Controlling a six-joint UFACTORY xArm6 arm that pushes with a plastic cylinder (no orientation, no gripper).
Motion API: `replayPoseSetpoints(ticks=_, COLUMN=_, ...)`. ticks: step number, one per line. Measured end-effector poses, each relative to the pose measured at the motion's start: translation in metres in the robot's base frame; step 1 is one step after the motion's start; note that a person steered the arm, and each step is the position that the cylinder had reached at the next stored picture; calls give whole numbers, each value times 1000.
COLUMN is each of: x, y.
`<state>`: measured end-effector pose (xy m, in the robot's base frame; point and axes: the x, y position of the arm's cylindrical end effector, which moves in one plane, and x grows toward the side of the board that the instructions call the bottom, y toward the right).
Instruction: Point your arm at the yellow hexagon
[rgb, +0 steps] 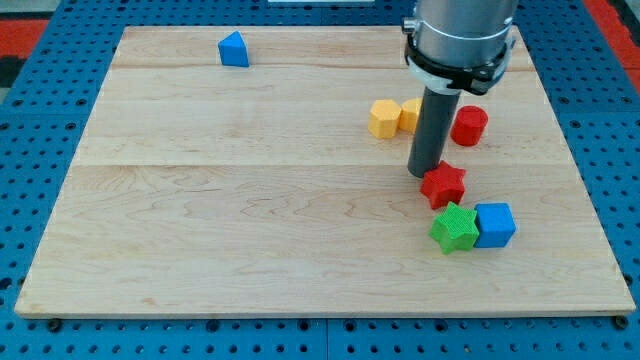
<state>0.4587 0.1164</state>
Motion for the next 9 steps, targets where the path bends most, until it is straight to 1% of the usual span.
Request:
replayPoseSetpoints(ticks=1, x=17, y=20)
replayPoseSetpoints(ticks=2, x=18, y=0)
replayPoseSetpoints(ticks=3, x=-1, y=-68)
replayPoseSetpoints(ticks=4, x=-39, y=-97)
replayPoseSetpoints(ticks=6, x=-154, y=-97)
replayPoseSetpoints(ticks=7, x=-160, y=-51)
replayPoseSetpoints(ticks=9, x=-142, y=-43)
